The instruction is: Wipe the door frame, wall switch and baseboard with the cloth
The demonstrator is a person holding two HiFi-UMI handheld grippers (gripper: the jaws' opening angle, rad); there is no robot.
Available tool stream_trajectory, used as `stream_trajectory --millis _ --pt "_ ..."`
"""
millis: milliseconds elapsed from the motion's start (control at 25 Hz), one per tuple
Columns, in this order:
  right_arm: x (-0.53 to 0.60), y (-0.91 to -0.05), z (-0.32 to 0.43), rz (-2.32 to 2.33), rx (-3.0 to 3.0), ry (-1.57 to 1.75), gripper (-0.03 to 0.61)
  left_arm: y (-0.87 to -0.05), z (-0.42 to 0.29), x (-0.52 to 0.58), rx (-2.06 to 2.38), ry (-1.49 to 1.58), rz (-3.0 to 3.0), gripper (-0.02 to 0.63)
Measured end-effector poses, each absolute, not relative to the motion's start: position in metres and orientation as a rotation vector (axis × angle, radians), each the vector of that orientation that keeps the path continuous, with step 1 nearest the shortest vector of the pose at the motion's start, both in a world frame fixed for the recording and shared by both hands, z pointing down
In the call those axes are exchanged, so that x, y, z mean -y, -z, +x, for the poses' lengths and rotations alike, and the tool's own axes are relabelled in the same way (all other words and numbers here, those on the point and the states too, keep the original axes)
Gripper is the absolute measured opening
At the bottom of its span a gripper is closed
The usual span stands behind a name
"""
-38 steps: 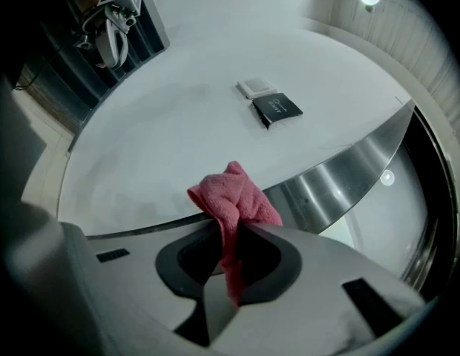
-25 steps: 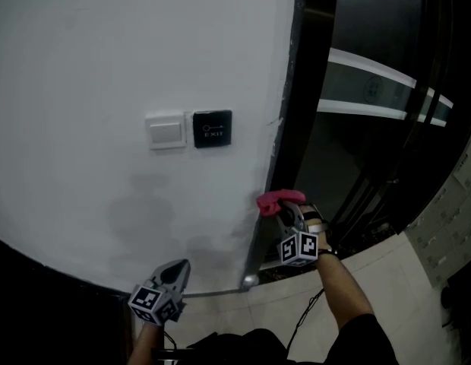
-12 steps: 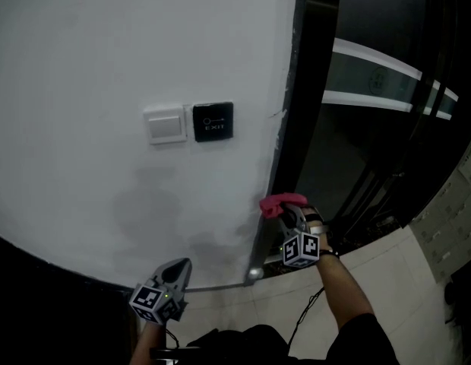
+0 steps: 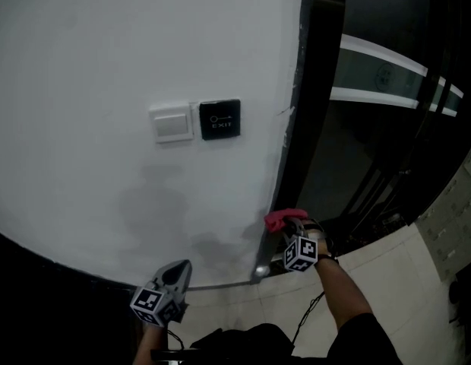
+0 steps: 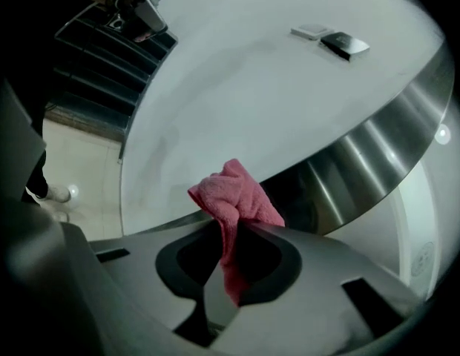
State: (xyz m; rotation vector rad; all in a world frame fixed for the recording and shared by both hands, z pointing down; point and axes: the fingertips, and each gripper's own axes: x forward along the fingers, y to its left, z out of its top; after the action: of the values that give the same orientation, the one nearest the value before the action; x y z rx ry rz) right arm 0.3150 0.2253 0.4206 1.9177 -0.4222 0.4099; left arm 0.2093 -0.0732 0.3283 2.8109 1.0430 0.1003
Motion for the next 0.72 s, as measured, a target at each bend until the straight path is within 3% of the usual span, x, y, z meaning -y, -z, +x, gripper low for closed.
stream_trajectory --millis 360,720 --pt "-0.232 -0.463 0.275 1.949 0.431 -0.647 0.052 -0.333 0.203 0.079 -1.051 -0.101 2.773 -0.009" --pt "-0.253 -0.435 0.177 2.169 0.365 -0.621 0.051 -0.368 0.199 0.035 -1.166 -0.143 2.632 -0.009"
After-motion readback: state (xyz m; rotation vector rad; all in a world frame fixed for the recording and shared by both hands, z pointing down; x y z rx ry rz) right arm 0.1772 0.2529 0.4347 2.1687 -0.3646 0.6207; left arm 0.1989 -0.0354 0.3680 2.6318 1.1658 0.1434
